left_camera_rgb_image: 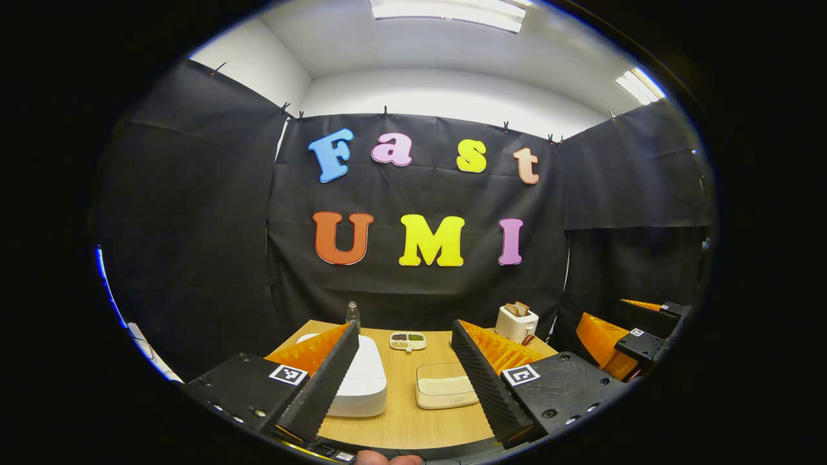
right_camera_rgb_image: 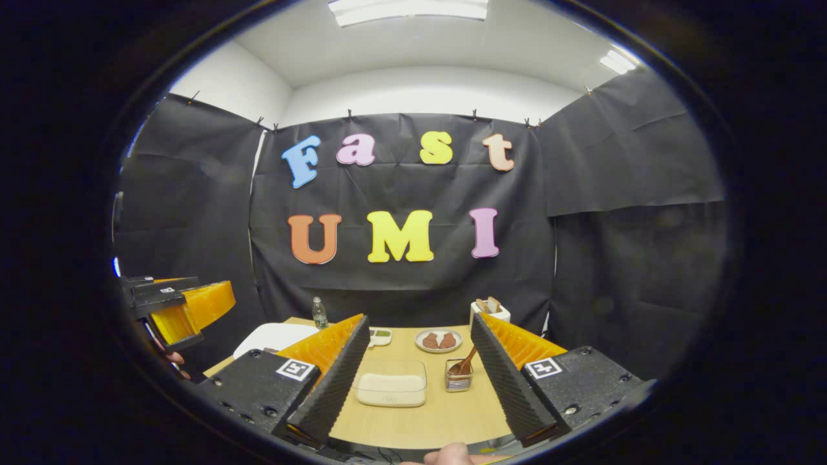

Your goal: Close the left gripper, press the button to open the rice cooker; take a wooden spoon from the chopstick holder with the right hand, scoop a spoonful of rice and pour it into the rice cooker, then put the wooden spoon back into the chopstick holder.

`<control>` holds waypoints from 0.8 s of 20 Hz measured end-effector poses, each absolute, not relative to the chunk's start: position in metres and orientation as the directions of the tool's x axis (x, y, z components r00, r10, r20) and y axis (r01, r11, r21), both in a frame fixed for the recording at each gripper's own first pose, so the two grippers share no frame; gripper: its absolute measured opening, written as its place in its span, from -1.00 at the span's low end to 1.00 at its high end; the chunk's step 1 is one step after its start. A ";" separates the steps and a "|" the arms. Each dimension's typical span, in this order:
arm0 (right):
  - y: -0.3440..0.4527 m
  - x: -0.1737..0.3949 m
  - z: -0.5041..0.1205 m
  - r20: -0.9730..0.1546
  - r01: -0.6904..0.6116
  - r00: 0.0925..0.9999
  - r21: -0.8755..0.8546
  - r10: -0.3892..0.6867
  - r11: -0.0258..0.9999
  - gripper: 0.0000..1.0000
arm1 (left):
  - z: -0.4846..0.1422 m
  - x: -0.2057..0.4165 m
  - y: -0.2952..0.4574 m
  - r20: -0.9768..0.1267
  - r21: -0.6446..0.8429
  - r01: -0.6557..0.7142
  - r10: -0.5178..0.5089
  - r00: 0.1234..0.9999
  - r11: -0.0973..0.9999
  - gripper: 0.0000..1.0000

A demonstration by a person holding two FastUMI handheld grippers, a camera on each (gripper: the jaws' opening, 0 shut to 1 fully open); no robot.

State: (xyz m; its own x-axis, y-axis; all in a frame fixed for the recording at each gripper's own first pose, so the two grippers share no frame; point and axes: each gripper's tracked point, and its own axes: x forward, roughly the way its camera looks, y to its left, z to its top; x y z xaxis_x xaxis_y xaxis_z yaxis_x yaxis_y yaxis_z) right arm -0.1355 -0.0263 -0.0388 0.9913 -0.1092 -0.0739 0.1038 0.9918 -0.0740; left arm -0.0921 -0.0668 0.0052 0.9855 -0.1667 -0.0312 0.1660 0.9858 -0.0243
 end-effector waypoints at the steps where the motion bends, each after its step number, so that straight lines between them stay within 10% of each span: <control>1: -0.027 -0.134 -0.038 -0.073 0.105 0.991 -0.073 -0.111 0.992 1.00 | 0.006 -0.092 -0.067 -0.031 -0.023 0.165 -0.165 0.986 0.986 0.89; 16: -0.023 -0.120 -0.042 -0.082 0.088 0.992 -0.067 -0.094 0.994 1.00 | 0.003 -0.082 -0.064 -0.031 -0.009 0.152 -0.152 0.988 0.988 0.89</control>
State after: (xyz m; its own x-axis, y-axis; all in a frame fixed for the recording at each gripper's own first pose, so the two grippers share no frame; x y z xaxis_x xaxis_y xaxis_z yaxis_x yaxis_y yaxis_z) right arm -0.1205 -0.0227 -0.0424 0.9922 -0.0937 -0.0819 0.0883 0.9938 -0.0671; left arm -0.0815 -0.0635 0.0029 0.9879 -0.1518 -0.0305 0.1516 0.9884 -0.0090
